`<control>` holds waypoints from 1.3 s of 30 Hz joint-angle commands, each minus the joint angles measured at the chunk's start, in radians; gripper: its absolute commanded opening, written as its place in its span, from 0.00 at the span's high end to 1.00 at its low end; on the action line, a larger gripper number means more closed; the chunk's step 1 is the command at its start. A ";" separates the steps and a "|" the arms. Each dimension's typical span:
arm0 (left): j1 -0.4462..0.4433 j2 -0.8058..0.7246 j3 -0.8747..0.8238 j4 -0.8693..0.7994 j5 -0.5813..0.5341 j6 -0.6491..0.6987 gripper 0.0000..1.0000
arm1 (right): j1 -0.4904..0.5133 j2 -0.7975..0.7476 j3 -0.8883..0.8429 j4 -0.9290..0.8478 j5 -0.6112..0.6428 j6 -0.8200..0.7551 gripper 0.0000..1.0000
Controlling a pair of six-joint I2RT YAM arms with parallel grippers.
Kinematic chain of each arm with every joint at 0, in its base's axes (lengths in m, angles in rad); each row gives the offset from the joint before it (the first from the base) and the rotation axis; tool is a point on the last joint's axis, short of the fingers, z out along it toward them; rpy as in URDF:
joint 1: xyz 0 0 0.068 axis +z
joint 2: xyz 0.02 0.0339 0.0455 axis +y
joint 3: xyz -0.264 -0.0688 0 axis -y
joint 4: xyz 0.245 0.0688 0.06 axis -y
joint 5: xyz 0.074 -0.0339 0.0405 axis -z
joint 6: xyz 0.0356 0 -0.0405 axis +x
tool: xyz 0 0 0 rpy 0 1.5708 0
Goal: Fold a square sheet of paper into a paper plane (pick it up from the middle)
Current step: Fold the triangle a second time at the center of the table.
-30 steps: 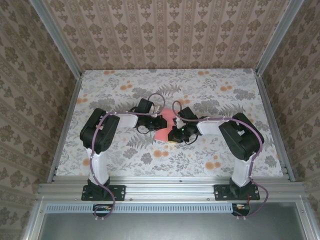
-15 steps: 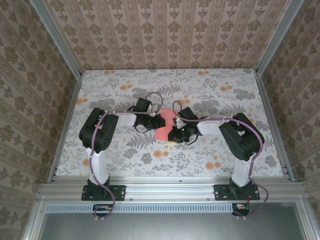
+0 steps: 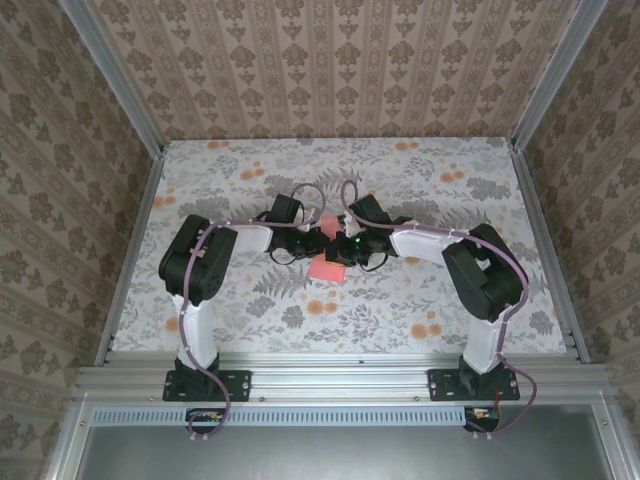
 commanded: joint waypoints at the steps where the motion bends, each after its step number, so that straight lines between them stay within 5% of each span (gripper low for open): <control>1: 0.012 0.040 -0.017 -0.042 -0.048 0.027 0.88 | -0.001 0.064 0.026 -0.069 0.011 -0.031 0.87; 39: 0.113 0.082 0.135 -0.167 -0.044 0.115 0.88 | -0.019 0.084 -0.187 -0.043 0.063 -0.086 0.89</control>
